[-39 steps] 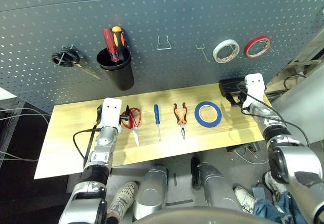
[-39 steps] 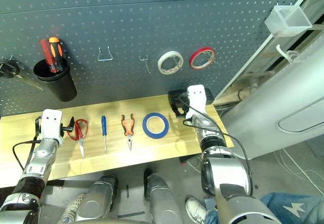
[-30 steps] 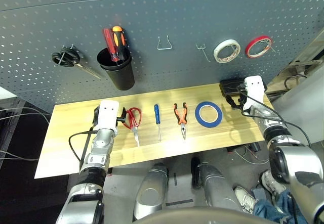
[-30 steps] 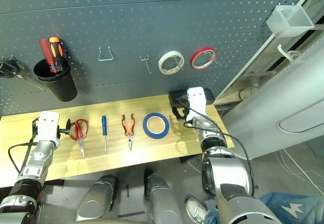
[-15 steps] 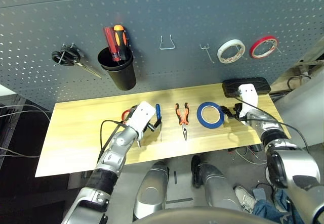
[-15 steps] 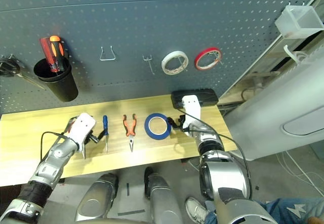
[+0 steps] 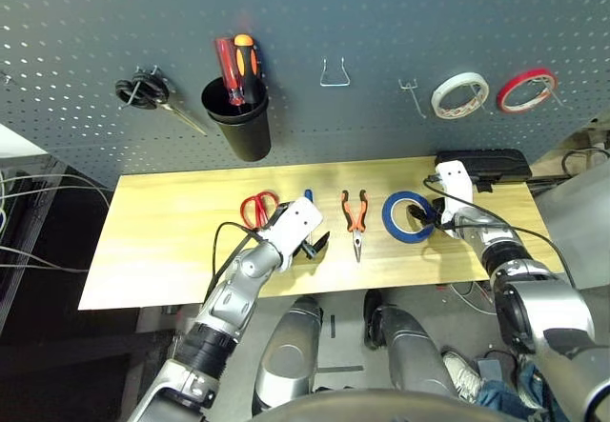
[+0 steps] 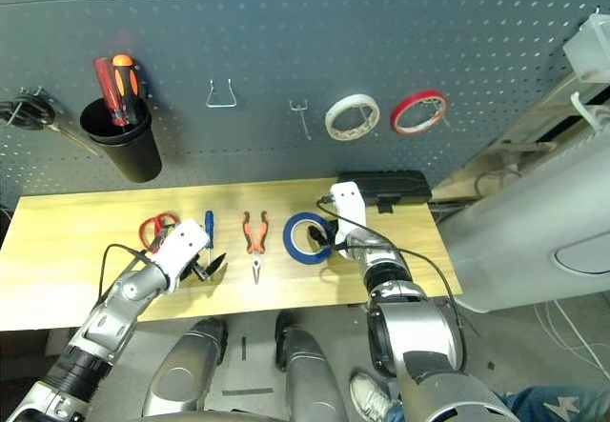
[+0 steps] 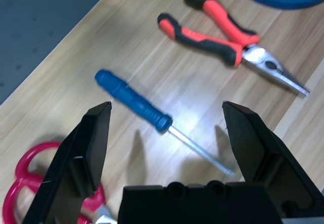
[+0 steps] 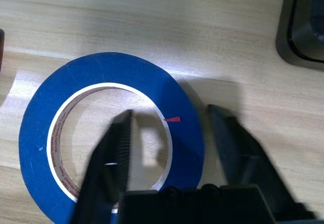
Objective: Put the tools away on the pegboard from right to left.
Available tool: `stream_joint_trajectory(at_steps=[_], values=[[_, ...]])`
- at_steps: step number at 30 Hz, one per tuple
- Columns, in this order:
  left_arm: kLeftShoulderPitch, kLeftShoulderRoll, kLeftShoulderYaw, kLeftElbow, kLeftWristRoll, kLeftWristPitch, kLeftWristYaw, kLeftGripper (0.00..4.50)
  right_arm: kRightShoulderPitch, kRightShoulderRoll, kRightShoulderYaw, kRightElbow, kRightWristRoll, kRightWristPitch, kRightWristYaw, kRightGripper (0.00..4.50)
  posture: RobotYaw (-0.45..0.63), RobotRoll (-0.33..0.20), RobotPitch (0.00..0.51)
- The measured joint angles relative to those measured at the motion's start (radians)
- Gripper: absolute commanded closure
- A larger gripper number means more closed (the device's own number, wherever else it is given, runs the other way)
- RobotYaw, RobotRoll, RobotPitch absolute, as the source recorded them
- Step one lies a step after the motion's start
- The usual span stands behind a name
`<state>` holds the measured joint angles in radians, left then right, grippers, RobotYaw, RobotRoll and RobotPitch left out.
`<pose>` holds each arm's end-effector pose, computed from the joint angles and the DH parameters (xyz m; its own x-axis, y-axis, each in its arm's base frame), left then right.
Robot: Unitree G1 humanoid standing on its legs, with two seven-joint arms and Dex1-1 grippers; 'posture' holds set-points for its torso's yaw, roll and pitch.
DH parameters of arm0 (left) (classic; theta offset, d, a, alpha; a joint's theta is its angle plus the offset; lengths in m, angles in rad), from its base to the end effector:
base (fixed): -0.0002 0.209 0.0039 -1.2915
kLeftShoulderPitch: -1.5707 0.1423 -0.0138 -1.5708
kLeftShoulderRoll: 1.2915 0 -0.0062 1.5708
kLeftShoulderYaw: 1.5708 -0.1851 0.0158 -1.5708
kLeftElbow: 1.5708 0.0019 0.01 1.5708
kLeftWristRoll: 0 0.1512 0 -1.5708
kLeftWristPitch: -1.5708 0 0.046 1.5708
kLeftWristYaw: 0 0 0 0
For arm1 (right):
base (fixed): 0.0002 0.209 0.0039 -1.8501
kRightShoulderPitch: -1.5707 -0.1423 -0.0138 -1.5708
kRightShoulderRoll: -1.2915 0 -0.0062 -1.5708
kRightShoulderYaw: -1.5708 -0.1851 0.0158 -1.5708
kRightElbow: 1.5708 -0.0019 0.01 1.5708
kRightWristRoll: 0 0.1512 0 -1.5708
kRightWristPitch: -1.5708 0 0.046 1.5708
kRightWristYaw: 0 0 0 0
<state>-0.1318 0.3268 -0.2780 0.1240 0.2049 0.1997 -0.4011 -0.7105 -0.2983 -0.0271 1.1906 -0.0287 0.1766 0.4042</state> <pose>0.2355 0.1611 0.0311 0.7809 -0.4484 -0.4349 0.6117 0.6899 0.3871 0.3113 -0.2216 0.0155 0.7355 0.1952 -0.6488 -0.2934 0.9549 -0.0454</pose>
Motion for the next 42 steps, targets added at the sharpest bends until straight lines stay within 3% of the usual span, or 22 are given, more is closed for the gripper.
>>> stream_joint_trajectory(at_steps=[4, 5, 10, 21, 32, 42], values=[[-0.009, 0.011, 0.012, 0.005, -0.001, -0.004, 0.000, 0.00, -0.005, -0.005, 0.002, -0.003, -0.010, 0.023, -0.010, 3.73, 0.25, 0.000, 0.209], [-0.017, 0.011, 0.019, 0.012, -0.002, -0.014, 0.003, 0.00, -0.004, -0.006, 0.002, -0.009, -0.010, 0.024, -0.012, 3.79, 0.24, 0.000, 0.205], [-0.050, 0.002, 0.068, 0.061, -0.017, -0.140, 0.056, 0.00, 0.068, -0.005, 0.000, -0.132, -0.006, -0.036, -0.018, 3.79, 0.20, 0.000, 0.182], [-0.090, -0.028, 0.122, 0.153, -0.018, -0.411, 0.159, 0.00, 0.346, -0.047, 0.088, -0.645, -0.101, -0.488, -0.057, 3.79, 0.17, 0.000, 0.175], [-0.090, -0.042, 0.117, 0.070, -0.093, -0.606, 0.099, 0.00, 0.334, -0.079, 0.098, -0.776, -0.184, -0.687, -0.140, 3.79, 0.18, 0.000, 0.186], [-0.070, -0.051, 0.125, 0.014, -0.105, -0.639, 0.095, 0.00, 0.304, -0.076, 0.120, -0.862, -0.184, -0.746, -0.141, 3.79, 0.19, 0.000, 0.187]])
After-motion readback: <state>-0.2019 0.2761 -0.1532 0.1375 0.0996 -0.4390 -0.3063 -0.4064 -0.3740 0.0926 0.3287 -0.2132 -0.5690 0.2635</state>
